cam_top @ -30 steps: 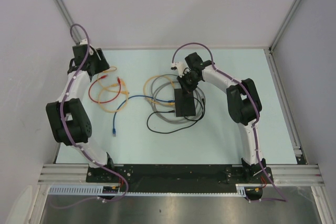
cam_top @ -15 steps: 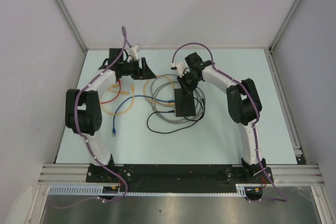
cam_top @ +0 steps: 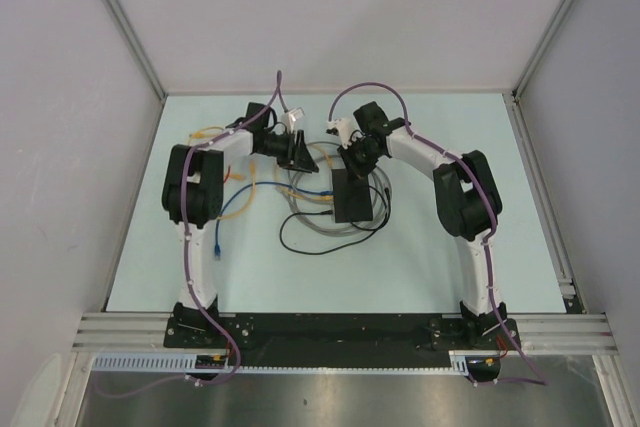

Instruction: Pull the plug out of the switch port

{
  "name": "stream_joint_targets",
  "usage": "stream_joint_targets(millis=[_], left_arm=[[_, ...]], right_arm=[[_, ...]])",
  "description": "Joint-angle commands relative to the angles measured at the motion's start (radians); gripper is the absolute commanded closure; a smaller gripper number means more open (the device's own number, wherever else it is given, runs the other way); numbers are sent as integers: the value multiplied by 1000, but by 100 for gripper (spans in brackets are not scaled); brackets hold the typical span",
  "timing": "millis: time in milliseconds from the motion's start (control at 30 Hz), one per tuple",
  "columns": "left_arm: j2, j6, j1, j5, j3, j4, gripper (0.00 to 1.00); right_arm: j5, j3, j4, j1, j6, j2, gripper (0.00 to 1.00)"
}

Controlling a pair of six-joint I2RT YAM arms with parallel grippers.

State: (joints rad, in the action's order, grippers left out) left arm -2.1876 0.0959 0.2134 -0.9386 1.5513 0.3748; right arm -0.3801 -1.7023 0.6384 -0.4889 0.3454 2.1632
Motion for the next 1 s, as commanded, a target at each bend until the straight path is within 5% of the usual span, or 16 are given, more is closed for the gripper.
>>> stream_joint_targets(millis=[0, 200, 400, 600, 733, 967], left_arm=[[-44, -47, 29, -74, 85, 16, 56], [-141, -36, 58, -109, 168, 21, 73], [-208, -30, 102, -127, 248, 3, 74], [-244, 28, 150, -109, 302, -45, 69], [-192, 27, 126, -66, 264, -30, 50], [-181, -13, 81, -175, 205, 16, 53]], right_arm=[[104, 72, 132, 6, 27, 73, 99], [112, 81, 135, 1, 27, 69, 99], [121, 110, 133, 0, 29, 50, 99], [122, 127, 132, -5, 32, 41, 99], [124, 141, 130, -10, 35, 32, 99], [125, 139, 126, -10, 37, 35, 99]])
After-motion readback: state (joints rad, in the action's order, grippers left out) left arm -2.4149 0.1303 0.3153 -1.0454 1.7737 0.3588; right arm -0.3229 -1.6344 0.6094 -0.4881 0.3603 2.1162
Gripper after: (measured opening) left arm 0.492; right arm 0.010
